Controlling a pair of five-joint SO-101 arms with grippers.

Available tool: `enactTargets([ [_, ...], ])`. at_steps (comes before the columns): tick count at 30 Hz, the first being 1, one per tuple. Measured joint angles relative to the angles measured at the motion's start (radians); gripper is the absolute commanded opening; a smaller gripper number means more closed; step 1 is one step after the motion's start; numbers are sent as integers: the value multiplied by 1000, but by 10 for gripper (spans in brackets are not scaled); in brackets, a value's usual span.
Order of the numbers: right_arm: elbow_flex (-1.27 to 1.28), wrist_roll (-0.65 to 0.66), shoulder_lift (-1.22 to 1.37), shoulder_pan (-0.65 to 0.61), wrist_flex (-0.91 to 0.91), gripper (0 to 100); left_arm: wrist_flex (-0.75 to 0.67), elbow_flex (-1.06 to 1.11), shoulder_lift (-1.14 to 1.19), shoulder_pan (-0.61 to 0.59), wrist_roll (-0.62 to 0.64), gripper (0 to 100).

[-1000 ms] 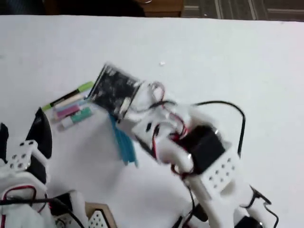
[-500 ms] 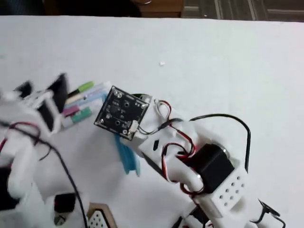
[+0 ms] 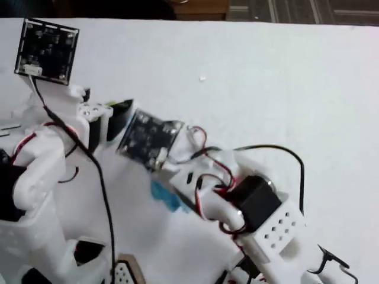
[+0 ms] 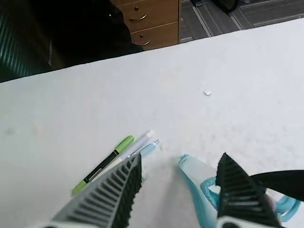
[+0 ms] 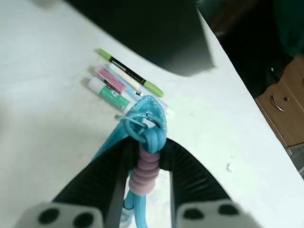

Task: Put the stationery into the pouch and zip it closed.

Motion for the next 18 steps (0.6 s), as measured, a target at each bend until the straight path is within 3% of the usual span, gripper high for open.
enactTargets([
  [10, 6, 0, 0, -9, 0, 17, 0, 38, -14, 0, -44, 264],
  [18, 8, 0, 0, -5, -29, 17, 0, 40, -167, 0, -44, 263],
])
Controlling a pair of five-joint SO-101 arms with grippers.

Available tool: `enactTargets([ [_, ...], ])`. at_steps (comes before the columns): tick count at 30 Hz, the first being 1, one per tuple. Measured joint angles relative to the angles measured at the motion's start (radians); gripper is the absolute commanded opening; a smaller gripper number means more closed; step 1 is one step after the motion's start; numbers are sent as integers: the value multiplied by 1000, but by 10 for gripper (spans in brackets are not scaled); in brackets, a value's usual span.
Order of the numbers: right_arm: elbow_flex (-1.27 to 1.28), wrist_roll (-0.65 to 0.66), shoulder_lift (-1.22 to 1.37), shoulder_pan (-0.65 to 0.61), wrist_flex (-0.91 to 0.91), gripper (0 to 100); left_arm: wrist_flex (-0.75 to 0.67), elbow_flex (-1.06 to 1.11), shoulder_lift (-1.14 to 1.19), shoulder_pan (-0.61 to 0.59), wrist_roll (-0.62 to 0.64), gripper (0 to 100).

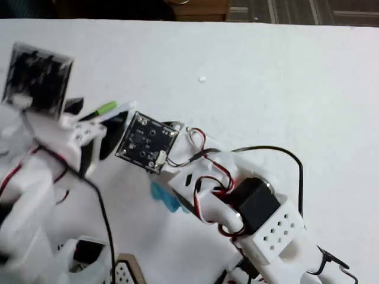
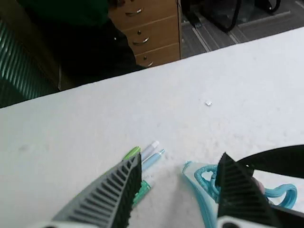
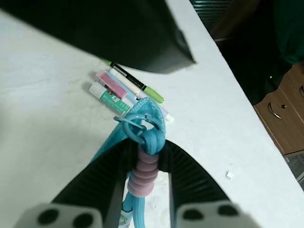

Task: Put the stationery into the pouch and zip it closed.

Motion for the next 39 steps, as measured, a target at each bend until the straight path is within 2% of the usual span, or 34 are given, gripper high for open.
enactTargets([
  [4, 3, 0, 2, 21, -38, 17, 2, 25, -51, 0, -20, 263],
  [9, 6, 0, 2, 23, -38, 17, 2, 153, -37, 0, -114, 263],
  [13, 6, 0, 2, 23, -38, 17, -40, 230, -40, 0, -127, 263],
  [24, 6, 0, 2, 21, -38, 17, -92, 212, 115, -54, -130, 263],
  [39, 11, 0, 3, 21, -38, 17, -60, 189, 163, -21, -207, 264],
])
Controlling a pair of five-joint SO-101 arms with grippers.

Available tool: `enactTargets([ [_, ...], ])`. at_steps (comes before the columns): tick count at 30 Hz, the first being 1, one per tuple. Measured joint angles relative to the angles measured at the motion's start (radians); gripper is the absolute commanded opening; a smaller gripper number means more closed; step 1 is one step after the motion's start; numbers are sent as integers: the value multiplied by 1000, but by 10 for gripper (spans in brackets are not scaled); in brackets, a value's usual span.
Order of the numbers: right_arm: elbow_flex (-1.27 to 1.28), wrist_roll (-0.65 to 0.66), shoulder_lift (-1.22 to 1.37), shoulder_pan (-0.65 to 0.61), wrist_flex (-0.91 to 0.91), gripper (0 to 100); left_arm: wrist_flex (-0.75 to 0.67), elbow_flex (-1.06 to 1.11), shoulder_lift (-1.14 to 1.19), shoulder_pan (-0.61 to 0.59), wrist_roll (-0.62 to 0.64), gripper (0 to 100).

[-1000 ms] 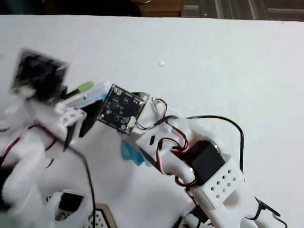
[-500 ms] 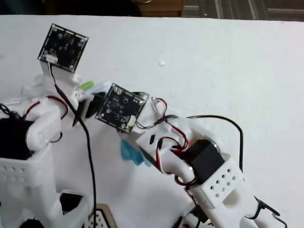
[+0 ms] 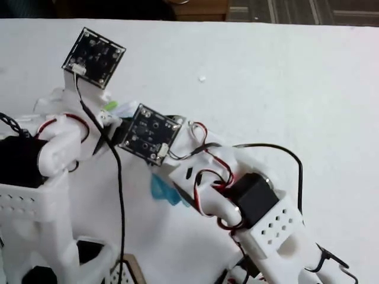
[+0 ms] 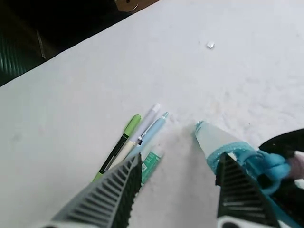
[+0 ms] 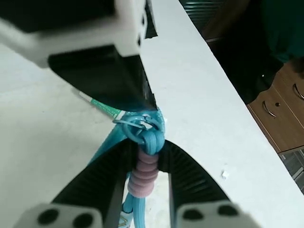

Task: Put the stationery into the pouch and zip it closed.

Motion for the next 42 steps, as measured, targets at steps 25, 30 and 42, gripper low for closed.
enactTargets([
  [25, 12, 0, 0, -8, 0, 17, 20, 28, 15, 43, -87, 264],
  [30, 12, 0, 5, -8, 0, 17, -6, 34, 130, 2, -89, 254],
  [42, 28, 69, -69, 12, 18, 17, -20, -94, 344, -14, -91, 23],
])
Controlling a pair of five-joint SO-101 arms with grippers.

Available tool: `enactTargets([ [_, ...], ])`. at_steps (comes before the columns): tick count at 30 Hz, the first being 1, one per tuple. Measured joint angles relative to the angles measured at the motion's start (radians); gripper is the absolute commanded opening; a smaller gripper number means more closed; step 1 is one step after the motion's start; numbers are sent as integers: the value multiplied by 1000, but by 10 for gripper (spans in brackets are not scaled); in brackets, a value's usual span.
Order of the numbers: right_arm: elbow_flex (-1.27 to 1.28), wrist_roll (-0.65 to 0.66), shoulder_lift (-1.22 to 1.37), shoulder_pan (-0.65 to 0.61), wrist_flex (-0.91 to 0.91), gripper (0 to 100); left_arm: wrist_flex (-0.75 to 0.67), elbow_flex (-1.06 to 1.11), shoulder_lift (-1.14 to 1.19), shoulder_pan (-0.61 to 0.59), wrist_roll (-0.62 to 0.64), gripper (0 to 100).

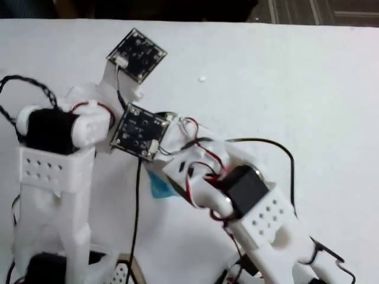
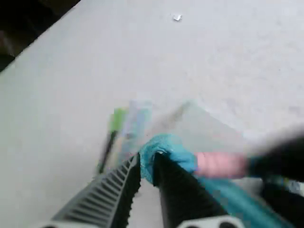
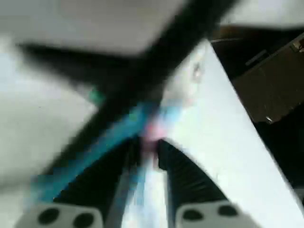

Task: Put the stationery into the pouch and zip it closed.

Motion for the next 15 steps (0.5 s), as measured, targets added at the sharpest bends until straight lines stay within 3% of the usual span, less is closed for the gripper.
enactTargets([
  [6, 11, 8, -78, 104, 68, 17, -5, -121, 138, -129, 150, 22],
  [15, 11, 11, -138, 167, 127, 17, 8, -181, 183, -117, 196, 22],
])
